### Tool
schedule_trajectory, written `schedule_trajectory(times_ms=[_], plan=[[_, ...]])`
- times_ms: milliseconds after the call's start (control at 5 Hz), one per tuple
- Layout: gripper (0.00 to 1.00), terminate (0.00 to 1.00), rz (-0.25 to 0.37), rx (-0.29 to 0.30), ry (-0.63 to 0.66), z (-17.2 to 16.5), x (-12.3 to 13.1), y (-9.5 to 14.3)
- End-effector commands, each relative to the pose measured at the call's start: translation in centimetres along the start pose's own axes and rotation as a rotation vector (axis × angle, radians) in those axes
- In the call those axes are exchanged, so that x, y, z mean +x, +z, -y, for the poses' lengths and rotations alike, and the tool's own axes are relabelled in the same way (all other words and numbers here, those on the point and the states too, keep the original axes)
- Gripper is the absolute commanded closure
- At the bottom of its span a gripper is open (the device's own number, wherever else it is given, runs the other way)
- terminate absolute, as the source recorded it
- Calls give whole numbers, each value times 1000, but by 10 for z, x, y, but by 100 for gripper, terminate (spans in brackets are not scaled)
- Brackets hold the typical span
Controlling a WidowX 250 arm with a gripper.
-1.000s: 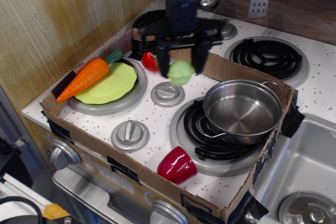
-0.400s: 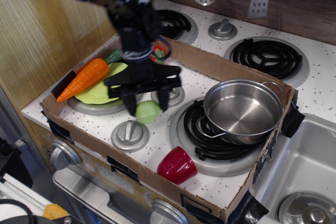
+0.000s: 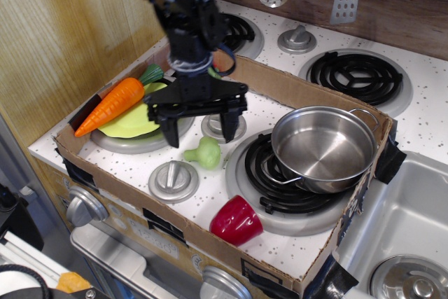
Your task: Take broccoli out of pan
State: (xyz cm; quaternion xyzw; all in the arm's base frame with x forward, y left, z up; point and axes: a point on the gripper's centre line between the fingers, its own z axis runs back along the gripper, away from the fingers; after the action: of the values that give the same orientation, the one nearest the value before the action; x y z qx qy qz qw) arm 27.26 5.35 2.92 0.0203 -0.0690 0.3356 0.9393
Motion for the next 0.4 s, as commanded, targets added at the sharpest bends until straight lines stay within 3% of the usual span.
schedule_trajectory(times_ms=[0,200], plan=[[0,0,75,66,15,46,27,71],[0,0,138,29,-64,54,28,80]])
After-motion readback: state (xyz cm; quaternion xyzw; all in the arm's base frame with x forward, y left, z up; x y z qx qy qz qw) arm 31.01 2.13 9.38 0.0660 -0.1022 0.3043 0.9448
